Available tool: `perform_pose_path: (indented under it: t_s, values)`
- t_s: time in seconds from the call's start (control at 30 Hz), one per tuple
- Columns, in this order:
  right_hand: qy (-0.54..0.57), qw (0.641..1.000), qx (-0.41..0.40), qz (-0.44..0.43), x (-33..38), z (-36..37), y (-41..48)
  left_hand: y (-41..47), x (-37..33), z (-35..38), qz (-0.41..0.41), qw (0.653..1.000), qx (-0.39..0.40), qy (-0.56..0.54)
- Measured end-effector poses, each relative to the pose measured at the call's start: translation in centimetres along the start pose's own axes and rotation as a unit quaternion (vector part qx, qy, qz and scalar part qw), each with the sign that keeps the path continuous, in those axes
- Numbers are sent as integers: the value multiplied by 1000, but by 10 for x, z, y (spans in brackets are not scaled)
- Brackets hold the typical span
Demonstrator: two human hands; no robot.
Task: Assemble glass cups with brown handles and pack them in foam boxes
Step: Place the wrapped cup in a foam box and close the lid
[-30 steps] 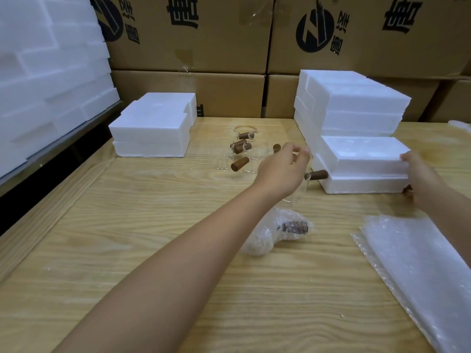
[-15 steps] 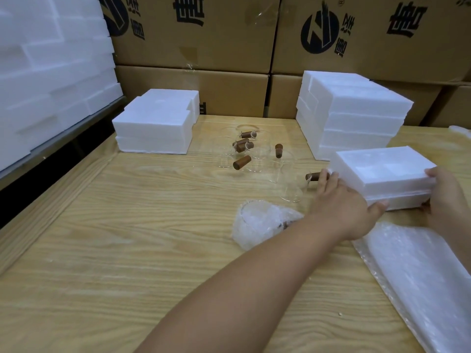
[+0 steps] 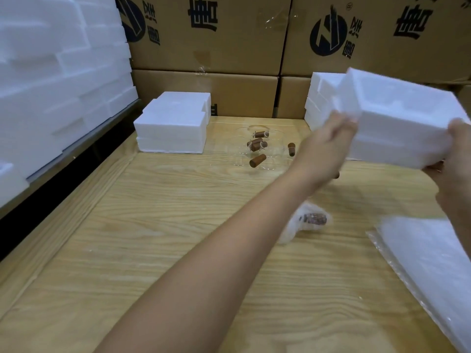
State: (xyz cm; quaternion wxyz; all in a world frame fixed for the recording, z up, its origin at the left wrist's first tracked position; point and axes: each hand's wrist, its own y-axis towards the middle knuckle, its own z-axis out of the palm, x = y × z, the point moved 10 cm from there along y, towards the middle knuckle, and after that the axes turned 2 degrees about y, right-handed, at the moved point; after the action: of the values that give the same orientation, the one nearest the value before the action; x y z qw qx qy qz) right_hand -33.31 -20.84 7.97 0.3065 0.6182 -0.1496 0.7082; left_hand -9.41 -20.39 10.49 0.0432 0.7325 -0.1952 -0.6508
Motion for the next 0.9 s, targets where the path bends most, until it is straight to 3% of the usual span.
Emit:
perform_pose_path:
  t_s: [0.13, 0.3, 0.37, 0.5, 0.7, 0.8, 0.9]
  values:
    - [-120, 986, 106, -46, 20, 79, -57, -20, -10, -108, 46, 987, -151, 0]
    - [-248, 923, 287, -70, -4, 184, -131, -67, 41, -236, -43, 930, -365, -9]
    - [-299, 887, 347, -58, -27, 212, -155, -89, 67, -264, -84, 904, -418, -20]
    - [-359, 834, 417, -34, -65, 236, -182, -111, 102, -280, -130, 893, -431, 0]
    - [-443, 802, 393, -80, -75, 241, -176, -113, 137, -271, -185, 904, -386, 20]
    - [-457, 786, 402, -103, -76, 244, -173, -110, 140, -268, -170, 907, -385, 31]
    - [-445, 787, 405, -138, -65, 242, -174, -119, 128, -276, -119, 877, -465, 22]
